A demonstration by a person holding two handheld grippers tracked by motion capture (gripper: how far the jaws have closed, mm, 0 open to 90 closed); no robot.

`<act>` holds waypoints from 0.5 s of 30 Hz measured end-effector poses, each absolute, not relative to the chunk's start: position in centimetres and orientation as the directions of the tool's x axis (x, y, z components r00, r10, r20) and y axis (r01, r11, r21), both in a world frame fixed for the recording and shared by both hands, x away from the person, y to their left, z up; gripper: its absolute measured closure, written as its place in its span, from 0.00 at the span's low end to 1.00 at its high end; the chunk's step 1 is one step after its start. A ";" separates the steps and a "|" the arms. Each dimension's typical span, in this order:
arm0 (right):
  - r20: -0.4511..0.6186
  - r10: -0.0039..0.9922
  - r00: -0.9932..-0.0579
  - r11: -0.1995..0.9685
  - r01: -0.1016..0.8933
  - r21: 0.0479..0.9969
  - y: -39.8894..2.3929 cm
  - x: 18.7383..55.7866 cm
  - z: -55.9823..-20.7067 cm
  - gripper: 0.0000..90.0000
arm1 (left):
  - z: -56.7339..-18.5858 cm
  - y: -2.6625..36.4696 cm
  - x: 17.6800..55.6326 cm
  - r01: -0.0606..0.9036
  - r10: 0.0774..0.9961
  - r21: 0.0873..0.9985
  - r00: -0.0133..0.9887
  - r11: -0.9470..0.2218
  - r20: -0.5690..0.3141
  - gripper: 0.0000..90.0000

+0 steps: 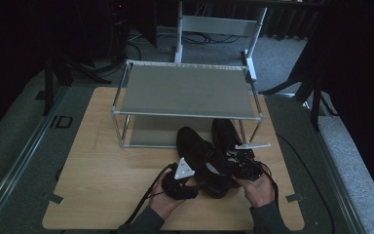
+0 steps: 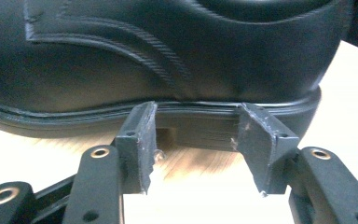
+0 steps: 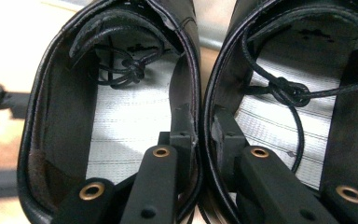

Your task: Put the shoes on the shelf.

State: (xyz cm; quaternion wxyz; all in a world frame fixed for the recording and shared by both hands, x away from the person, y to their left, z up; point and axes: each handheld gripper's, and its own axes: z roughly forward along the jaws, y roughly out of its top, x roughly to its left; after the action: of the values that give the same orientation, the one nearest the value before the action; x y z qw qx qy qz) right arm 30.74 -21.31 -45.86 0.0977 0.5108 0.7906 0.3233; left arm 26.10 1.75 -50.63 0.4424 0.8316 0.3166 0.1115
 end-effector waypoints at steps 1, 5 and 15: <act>0.172 0.871 -0.460 0.270 0.742 0.613 -21.2 30.9 -45.9 0.90 | -50.6 1.8 26.1 0.428 0.625 0.806 0.775 -0.408 -0.095 0.51; 0.151 0.883 -0.443 0.264 0.738 0.622 -20.7 31.3 -45.7 0.90 | -50.5 1.7 25.3 0.413 0.636 0.806 0.769 -0.424 -0.060 0.47; 0.132 0.893 -0.431 0.251 0.718 0.649 -20.1 32.1 -45.0 0.90 | -50.6 1.5 25.7 0.436 0.657 0.798 0.751 -0.416 -0.068 0.40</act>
State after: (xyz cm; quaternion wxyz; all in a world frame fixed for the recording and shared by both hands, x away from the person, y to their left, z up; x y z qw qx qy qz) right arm 32.10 -20.09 -44.95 0.1329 0.5166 0.7796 0.3282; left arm 25.71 1.54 -50.62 0.4290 0.8315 0.3288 0.1286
